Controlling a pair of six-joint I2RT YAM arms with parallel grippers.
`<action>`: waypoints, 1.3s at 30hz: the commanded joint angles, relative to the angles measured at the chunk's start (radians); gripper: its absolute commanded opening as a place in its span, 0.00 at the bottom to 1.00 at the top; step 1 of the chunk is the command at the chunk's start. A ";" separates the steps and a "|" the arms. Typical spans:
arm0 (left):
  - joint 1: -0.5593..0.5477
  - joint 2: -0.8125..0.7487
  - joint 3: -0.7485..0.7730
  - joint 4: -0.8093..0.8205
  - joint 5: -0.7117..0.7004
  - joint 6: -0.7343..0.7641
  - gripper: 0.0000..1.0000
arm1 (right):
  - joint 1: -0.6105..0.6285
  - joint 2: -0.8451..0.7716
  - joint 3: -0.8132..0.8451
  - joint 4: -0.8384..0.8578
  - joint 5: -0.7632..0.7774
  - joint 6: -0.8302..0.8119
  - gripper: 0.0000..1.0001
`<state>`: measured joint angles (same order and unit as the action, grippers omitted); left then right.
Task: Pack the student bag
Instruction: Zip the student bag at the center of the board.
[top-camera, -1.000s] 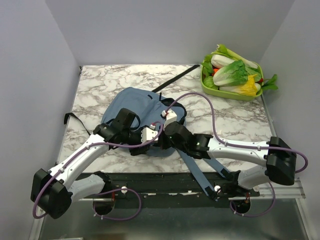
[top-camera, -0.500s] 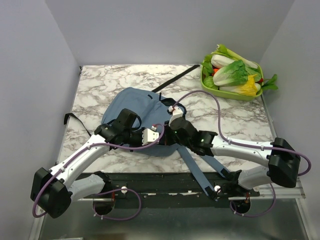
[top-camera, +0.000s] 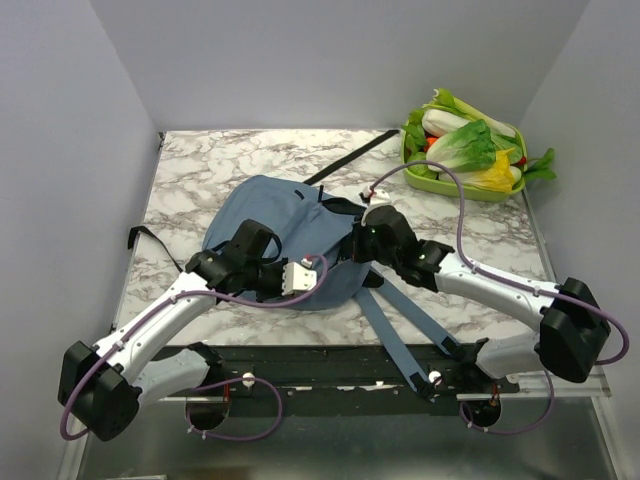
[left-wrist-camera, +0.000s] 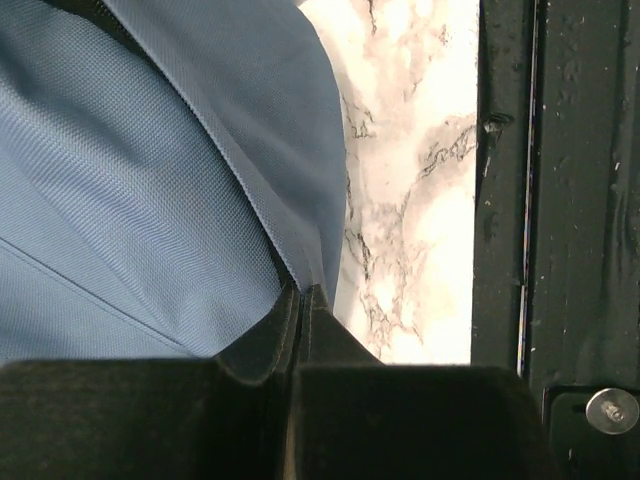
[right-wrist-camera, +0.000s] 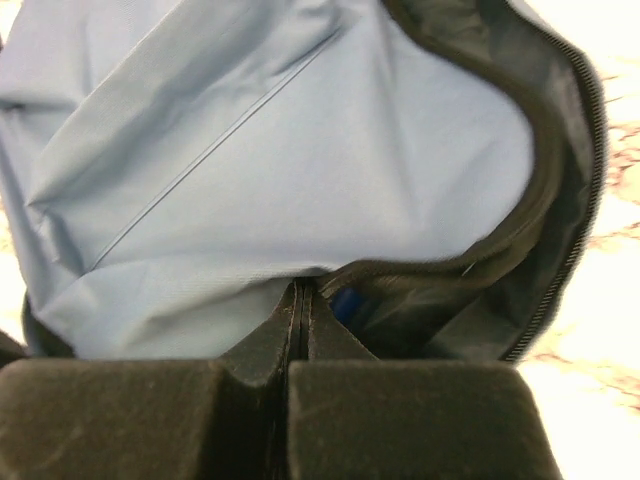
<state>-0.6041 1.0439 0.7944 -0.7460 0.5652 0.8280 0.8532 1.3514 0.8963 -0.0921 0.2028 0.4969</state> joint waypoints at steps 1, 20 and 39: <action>-0.013 -0.031 0.026 -0.122 0.013 0.056 0.01 | -0.091 0.034 0.070 0.005 0.041 -0.109 0.01; -0.059 0.022 0.181 0.175 -0.068 -0.398 0.50 | -0.120 -0.040 -0.043 0.130 -0.261 -0.005 0.01; -0.194 0.174 0.043 0.545 -0.136 -0.736 0.75 | -0.109 -0.117 -0.120 0.130 -0.290 0.031 0.01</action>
<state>-0.7769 1.2079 0.8639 -0.2878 0.4377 0.1371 0.7380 1.2522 0.7914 0.0078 -0.0620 0.5091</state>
